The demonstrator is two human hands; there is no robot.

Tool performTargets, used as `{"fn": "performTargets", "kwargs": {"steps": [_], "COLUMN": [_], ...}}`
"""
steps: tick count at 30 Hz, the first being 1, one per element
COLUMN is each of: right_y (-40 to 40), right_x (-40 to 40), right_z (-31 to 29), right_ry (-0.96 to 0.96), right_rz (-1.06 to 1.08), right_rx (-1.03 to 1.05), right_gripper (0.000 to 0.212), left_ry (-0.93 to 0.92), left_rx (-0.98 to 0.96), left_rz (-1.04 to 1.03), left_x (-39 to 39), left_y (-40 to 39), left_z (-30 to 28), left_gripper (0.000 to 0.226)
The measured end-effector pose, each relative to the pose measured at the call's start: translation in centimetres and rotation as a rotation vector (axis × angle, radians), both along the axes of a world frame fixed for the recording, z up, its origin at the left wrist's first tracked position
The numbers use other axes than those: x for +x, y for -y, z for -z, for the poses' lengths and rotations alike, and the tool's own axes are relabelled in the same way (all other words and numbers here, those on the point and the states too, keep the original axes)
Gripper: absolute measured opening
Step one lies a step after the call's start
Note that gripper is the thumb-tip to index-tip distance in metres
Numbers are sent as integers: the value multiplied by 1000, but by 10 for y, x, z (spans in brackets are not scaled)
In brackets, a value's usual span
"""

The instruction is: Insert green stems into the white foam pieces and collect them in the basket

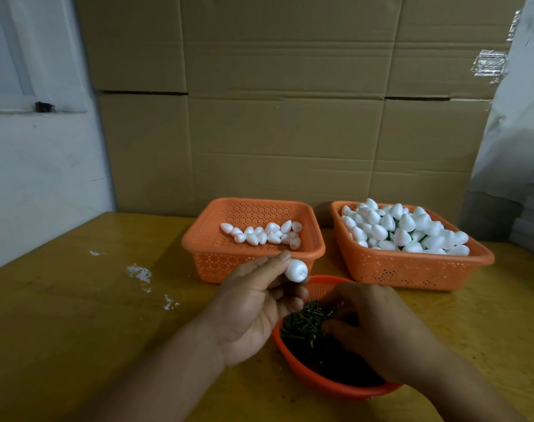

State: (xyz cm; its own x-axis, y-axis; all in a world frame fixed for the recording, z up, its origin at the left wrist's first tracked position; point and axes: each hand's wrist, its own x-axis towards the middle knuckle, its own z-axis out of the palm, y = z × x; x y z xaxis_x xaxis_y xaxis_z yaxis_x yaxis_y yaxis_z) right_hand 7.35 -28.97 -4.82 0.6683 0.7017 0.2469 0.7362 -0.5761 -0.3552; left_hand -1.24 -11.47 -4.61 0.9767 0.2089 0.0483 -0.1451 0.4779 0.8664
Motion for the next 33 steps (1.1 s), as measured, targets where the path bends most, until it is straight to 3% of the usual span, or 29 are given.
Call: {"fn": "performTargets", "kwargs": {"steps": [6,16,18,22,33], "right_y": [-1,-1,0,-2,-4], "right_x": [-3,-14,-17,-22,-28], "right_z": [0,-6,-7,-7,-7], "right_ry": [79,-41,-80,-65,19], "right_rz": [-11,-147,-173,-205,-150], "right_rx": [228,606,617,578,618], "right_gripper": [7,19,28,14,7], "left_ry": [-17,-58,-67,-83,-74], "left_rx": [-15,-49,-51,-67,-51], "left_rz": [-6,-22,-31,-40,-32], "left_x": [0,0,0,0,0], "left_y": [1,1,2,5,5], "left_z": [0,0,0,0,0], "left_gripper": [22,23,25,23,31]}}
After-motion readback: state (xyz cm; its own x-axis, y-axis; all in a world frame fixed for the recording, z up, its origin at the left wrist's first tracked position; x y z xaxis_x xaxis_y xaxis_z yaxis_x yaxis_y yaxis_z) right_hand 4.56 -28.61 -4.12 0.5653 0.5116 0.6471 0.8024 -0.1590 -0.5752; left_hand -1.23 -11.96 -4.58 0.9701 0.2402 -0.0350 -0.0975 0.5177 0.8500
